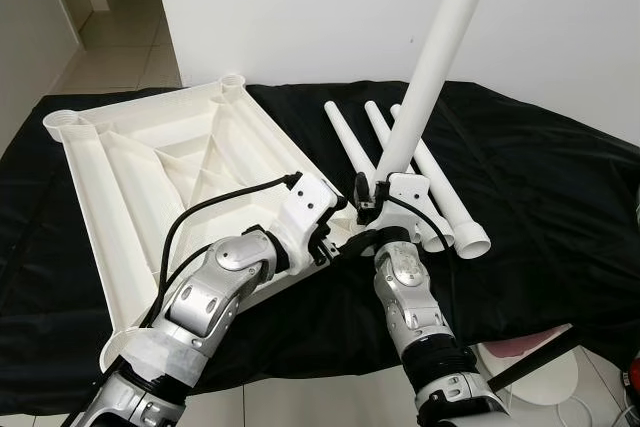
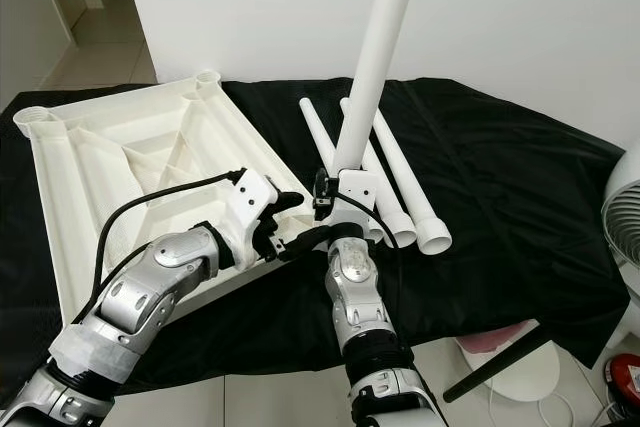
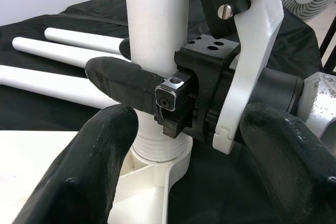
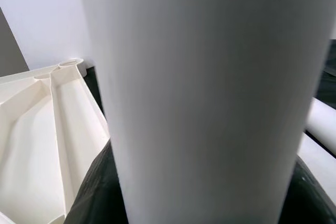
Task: Building children table
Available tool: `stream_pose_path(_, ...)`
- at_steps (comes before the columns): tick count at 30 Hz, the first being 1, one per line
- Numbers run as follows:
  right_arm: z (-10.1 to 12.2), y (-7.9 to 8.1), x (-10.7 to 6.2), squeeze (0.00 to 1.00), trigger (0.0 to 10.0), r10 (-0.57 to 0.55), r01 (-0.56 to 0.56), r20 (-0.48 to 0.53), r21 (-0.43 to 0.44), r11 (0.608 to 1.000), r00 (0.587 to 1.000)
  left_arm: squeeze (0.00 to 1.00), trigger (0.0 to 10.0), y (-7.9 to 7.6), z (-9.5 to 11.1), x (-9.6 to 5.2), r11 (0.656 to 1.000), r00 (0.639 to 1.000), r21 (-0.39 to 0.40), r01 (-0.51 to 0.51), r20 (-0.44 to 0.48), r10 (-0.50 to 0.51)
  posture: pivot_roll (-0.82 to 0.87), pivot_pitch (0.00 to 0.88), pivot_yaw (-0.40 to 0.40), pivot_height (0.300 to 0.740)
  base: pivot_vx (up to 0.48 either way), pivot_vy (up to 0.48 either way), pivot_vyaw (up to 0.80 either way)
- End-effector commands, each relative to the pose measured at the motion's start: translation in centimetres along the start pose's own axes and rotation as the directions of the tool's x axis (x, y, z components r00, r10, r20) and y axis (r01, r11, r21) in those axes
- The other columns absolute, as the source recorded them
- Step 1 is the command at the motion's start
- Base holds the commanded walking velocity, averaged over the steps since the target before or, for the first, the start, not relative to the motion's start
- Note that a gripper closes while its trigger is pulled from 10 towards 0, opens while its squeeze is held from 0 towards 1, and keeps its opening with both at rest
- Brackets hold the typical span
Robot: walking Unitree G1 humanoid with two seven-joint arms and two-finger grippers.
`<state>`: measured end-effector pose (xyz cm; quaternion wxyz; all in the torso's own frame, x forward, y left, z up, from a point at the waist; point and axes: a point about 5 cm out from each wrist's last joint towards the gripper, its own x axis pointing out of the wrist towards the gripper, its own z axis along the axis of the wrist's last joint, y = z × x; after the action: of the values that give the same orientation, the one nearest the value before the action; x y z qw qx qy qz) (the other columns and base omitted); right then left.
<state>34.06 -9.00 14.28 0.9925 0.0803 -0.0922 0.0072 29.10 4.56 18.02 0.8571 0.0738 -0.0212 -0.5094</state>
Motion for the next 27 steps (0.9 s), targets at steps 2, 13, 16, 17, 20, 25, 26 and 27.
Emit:
stream_pose_path(2, -2.1, -0.6, -0.7, 0.00, 10.0, -0.108, 0.118, -0.119, 0.079, 0.990, 0.987, 0.00, 10.0, -0.2, 0.0, 0.2, 1.000, 1.000, 0.008, 0.014, -0.004, -0.013, 0.03, 0.038, 0.020, 0.740, 0.000, 0.000, 0.00)
stream_pose_path(13, -0.4, 1.0, -0.1, 0.00, 10.0, 0.000, -0.001, -0.021, -0.004, 1.000, 1.000, 0.00, 10.0, -0.2, 0.2, 0.3, 1.000, 1.000, 0.008, 0.009, 0.003, -0.009, 0.03, 0.035, 0.015, 0.740, 0.000, 0.000, 0.00)
stream_pose_path(16, -0.2, 1.2, -0.1, 0.00, 10.0, 0.027, -0.027, -0.003, -0.030, 0.999, 1.000, 0.00, 10.0, -0.2, 0.2, 0.3, 1.000, 1.000, 0.008, 0.009, 0.003, -0.009, 0.03, 0.034, 0.013, 0.740, 0.000, 0.000, 0.00)
stream_pose_path(17, -0.1, 1.2, -0.1, 0.00, 10.0, 0.033, -0.033, 0.000, -0.034, 0.999, 0.999, 0.00, 10.0, -0.2, 0.2, 0.3, 1.000, 1.000, 0.008, 0.009, 0.004, -0.009, 0.03, 0.034, 0.013, 0.740, 0.000, 0.000, 0.00)
stream_pose_path(20, -0.3, 1.4, -0.2, 0.00, 10.0, 0.077, -0.077, -0.005, -0.046, 0.996, 0.997, 0.00, 10.0, -0.3, 0.2, 0.3, 1.000, 1.000, 0.008, 0.009, 0.004, -0.009, 0.03, 0.037, 0.011, 0.740, 0.000, 0.000, 0.00)
stream_pose_path(25, -0.5, 1.5, -0.4, 0.00, 10.0, 0.149, -0.149, -0.020, -0.024, 0.989, 0.989, 0.00, 10.0, -0.3, 0.2, 0.3, 1.000, 1.000, 0.006, 0.007, 0.006, -0.007, 0.03, 0.038, 0.006, 0.740, 0.000, 0.000, 0.00)
stream_pose_path(26, -0.5, 1.4, -0.5, 0.00, 10.0, 0.156, -0.156, -0.014, -0.024, 0.987, 0.988, 0.00, 10.0, -0.3, 0.1, 0.3, 1.000, 1.000, 0.006, 0.006, 0.006, -0.006, 0.03, 0.039, 0.005, 0.740, 0.000, 0.000, 0.00)
stream_pose_path(27, -0.5, 1.3, -0.6, 0.00, 10.0, 0.166, -0.166, -0.014, -0.021, 0.986, 0.986, 0.00, 10.0, -0.3, 0.1, 0.3, 1.000, 1.000, 0.005, 0.005, 0.007, -0.005, 0.03, 0.039, 0.005, 0.740, 0.000, 0.000, 0.00)
